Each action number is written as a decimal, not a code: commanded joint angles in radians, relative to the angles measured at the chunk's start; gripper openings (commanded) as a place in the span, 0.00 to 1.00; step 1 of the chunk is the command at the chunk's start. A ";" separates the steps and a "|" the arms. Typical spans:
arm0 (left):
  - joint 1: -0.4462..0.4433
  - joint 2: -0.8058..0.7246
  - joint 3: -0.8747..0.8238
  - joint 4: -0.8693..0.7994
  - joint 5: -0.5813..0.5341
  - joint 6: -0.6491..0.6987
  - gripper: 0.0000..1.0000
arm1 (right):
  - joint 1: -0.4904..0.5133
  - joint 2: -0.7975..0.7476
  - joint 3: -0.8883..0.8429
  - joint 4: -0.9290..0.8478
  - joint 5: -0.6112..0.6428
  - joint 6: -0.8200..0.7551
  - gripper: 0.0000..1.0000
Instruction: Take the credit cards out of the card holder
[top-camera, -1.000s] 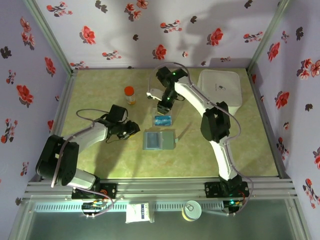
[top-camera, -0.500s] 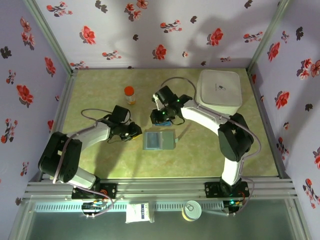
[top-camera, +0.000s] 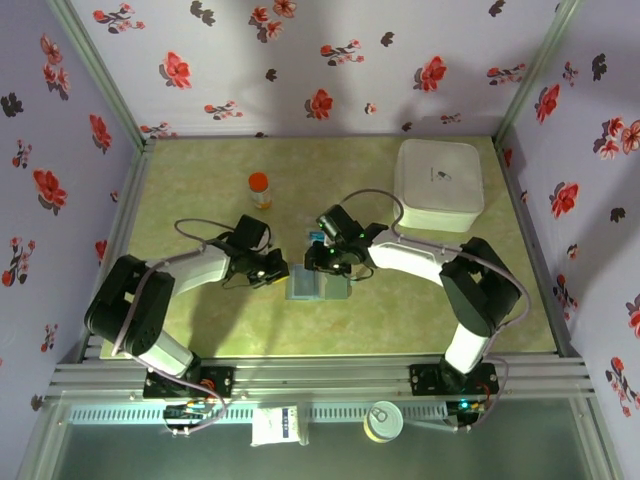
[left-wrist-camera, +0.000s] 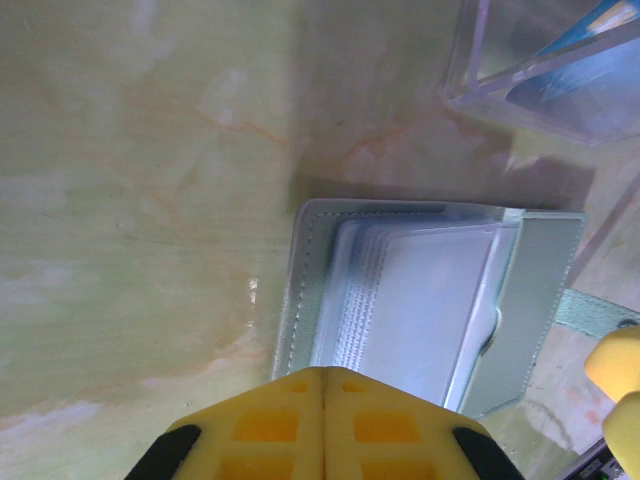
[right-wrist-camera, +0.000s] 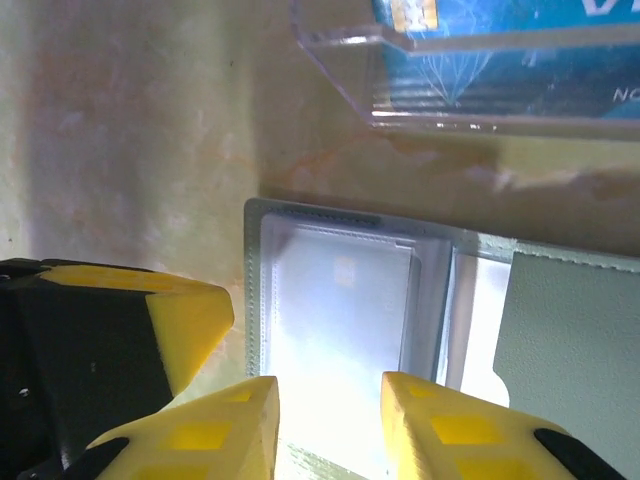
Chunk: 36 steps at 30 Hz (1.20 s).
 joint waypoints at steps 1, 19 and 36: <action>-0.013 0.030 0.013 -0.002 0.015 -0.004 0.05 | 0.011 -0.010 -0.018 0.066 -0.029 0.062 0.34; -0.018 0.060 0.025 -0.067 -0.017 0.009 0.03 | 0.016 0.092 0.007 0.095 -0.091 0.069 0.33; -0.018 0.070 0.056 -0.102 -0.055 0.018 0.02 | 0.017 0.131 0.027 0.034 -0.078 0.037 0.28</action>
